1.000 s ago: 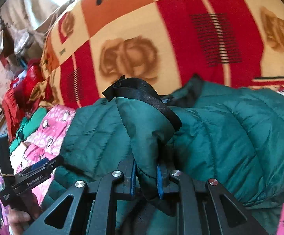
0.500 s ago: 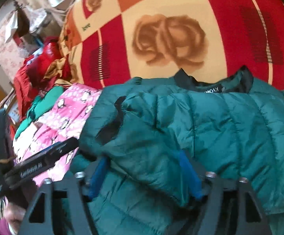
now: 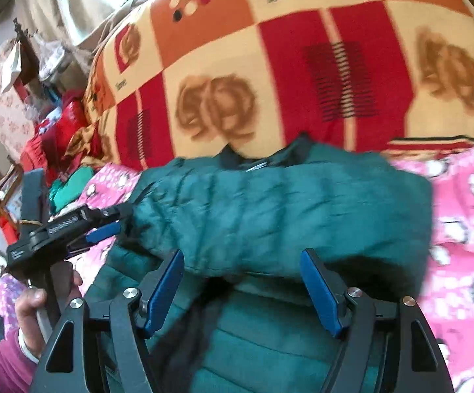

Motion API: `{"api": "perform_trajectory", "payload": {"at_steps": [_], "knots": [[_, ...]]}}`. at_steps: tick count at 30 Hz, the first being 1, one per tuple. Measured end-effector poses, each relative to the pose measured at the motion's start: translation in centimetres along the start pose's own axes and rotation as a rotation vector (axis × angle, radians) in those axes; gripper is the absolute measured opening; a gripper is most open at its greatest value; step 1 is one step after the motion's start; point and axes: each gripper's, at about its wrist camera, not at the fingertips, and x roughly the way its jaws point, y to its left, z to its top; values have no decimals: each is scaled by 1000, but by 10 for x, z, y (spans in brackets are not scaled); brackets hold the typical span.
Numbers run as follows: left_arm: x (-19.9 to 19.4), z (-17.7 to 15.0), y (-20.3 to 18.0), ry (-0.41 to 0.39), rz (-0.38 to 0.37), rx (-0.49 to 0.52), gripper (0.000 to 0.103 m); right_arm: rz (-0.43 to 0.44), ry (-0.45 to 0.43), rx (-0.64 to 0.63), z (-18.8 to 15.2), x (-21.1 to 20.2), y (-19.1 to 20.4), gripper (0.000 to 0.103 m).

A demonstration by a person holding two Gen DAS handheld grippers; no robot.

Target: Fold large clothes

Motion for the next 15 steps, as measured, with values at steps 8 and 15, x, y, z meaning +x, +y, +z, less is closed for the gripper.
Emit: {"api": "perform_trajectory", "payload": {"at_steps": [8,15], "knots": [[20,2,-24,-4,102,84,23,-95,-69,110,-6,-40,-63,71],[1,32,-41,-126,157,198,11,-99,-85,278,-12,-33,-103,71]]}}
